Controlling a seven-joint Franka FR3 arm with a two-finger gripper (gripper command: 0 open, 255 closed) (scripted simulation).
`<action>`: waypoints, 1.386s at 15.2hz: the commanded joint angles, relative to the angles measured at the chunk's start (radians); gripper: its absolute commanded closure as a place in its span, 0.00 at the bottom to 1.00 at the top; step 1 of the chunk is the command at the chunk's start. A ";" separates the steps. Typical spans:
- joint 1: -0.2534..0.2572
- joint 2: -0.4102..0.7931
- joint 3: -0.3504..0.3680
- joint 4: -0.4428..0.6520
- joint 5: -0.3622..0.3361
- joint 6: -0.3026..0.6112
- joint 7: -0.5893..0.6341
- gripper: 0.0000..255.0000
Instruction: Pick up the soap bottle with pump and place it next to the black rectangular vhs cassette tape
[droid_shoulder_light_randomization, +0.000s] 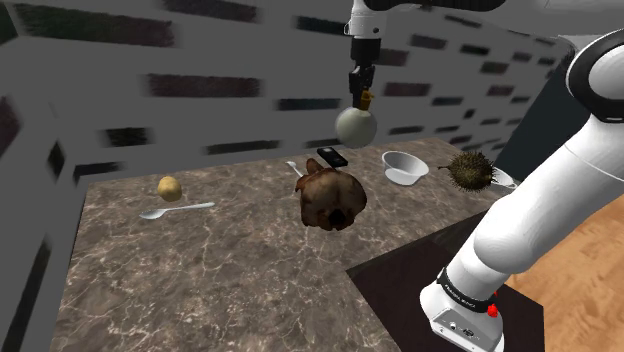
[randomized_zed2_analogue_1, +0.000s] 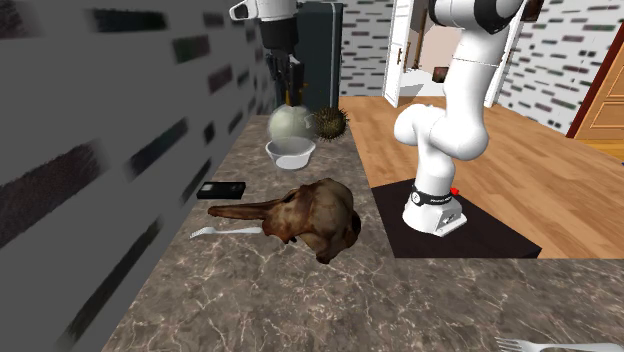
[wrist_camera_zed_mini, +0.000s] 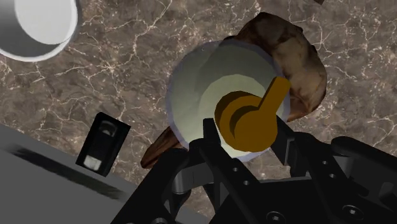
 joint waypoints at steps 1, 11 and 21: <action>-0.021 -0.005 -0.028 0.004 -0.011 -0.004 -0.051 1.00; -0.121 0.073 -0.159 0.072 -0.050 0.028 -0.280 1.00; -0.122 0.050 -0.160 -0.088 -0.053 0.166 -0.265 1.00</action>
